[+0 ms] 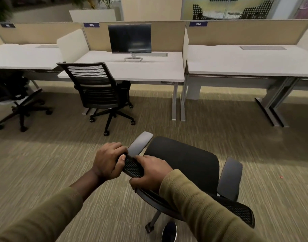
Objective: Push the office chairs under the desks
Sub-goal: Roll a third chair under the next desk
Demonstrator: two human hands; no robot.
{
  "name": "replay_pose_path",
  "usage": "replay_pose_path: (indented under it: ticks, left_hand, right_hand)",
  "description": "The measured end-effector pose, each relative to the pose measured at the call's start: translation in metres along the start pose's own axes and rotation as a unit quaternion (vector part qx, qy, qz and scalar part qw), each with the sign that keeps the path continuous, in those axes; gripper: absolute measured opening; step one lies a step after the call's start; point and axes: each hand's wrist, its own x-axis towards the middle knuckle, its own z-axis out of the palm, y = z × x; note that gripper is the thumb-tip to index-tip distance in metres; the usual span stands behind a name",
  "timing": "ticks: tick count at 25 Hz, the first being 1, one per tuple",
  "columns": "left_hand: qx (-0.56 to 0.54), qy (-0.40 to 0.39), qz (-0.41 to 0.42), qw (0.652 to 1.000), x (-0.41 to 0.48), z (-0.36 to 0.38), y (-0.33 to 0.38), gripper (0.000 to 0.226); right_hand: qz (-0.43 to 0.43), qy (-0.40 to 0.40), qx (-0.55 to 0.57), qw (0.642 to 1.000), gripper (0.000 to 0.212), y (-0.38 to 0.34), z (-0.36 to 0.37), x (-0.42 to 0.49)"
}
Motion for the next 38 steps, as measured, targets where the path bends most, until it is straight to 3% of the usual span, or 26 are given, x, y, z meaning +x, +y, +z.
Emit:
replay_pose_path:
  ticks: [10,17,23,33,36,38]
  left_hand:
    - [-0.003,0.004,-0.008,1.0,0.157,0.101,-0.036,0.038]
    - [0.0,0.008,-0.011,1.0,0.288,0.178,-0.038,0.032]
    - [0.002,0.004,-0.009,1.0,0.397,0.245,-0.03,0.035]
    - [0.018,-0.006,-0.008,1.0,0.569,0.359,-0.023,0.036]
    - [0.013,0.0,-0.02,1.0,0.614,0.388,-0.021,0.035]
    - [0.018,0.004,-0.034,0.999,0.645,0.407,-0.02,0.035]
  right_hand:
    - [0.036,-0.007,-0.032,0.999,0.07,0.12,-0.111,0.079]
    - [0.129,0.037,-0.037,0.99,0.059,0.22,-0.192,0.105]
    - [0.176,0.047,-0.109,0.977,0.066,0.323,-0.264,0.132]
    - [0.173,0.056,-0.121,0.976,0.066,0.486,-0.387,0.183]
    - [0.165,0.104,-0.205,0.959,0.068,0.525,-0.413,0.193]
    - [0.176,0.209,-0.263,0.925,0.074,0.547,-0.414,0.192]
